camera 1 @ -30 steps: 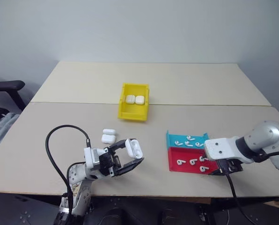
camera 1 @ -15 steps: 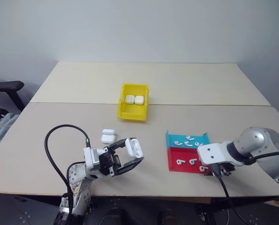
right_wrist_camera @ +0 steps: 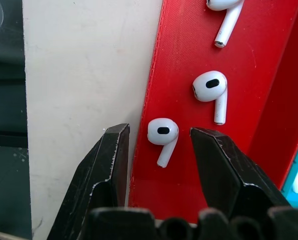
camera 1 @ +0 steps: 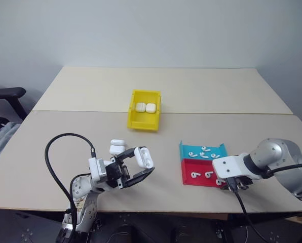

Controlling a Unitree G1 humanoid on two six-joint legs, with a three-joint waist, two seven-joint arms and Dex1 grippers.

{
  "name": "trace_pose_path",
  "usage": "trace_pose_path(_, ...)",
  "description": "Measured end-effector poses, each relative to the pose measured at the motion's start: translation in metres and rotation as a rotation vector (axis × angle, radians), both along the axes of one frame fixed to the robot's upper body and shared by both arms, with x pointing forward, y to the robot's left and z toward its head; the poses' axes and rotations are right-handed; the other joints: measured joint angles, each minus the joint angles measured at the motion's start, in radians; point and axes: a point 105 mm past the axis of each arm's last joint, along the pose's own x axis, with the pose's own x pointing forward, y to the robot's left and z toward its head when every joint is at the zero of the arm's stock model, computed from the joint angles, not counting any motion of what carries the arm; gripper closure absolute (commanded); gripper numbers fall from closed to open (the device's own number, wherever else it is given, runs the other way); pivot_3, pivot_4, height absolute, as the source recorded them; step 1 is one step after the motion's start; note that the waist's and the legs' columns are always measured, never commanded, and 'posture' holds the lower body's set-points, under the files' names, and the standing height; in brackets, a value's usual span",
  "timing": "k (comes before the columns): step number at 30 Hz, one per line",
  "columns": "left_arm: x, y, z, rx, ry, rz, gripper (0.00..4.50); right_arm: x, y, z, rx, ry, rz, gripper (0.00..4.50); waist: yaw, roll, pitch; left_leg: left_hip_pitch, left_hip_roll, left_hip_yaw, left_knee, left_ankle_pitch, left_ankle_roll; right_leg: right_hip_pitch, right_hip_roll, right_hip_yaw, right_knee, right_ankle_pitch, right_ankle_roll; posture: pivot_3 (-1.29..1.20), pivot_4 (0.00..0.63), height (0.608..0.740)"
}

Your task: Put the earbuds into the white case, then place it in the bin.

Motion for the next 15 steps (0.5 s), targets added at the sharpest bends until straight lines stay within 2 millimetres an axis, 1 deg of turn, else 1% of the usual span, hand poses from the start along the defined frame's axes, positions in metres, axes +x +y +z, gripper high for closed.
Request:
trace_pose_path(5,0.0003,0.0013,-0.0007,0.008,0.003,0.005,1.68,0.0040,-0.0059,-0.0038,-0.020,-0.007,-0.007,2.13,0.000,0.000,0.000,0.000,0.000,0.000,0.000,0.000,0.000,0.000,0.000,0.000,0.000,0.000,0.000,0.00,0.150,0.740)
trace_pose_path(9,0.0003,0.0020,-0.0014,0.020,0.003,0.006,1.68,0.0040,-0.0022,-0.0053,-0.006,-0.003,0.007,2.13,-0.001,0.000,0.000,0.000,0.000,0.000,0.000,0.000,0.000,0.000,0.000,0.000,0.000,0.000,0.000,0.00,0.150,0.740)
trace_pose_path(15,0.0010,0.0021,-0.0025,0.030,0.005,0.015,1.68,0.0056,-0.0018,-0.0050,-0.004,-0.001,0.006,2.13,0.000,0.000,0.000,0.000,0.000,0.000,0.000,0.000,0.000,0.000,0.000,0.000,0.000,0.000,0.000,0.00,0.150,0.740)
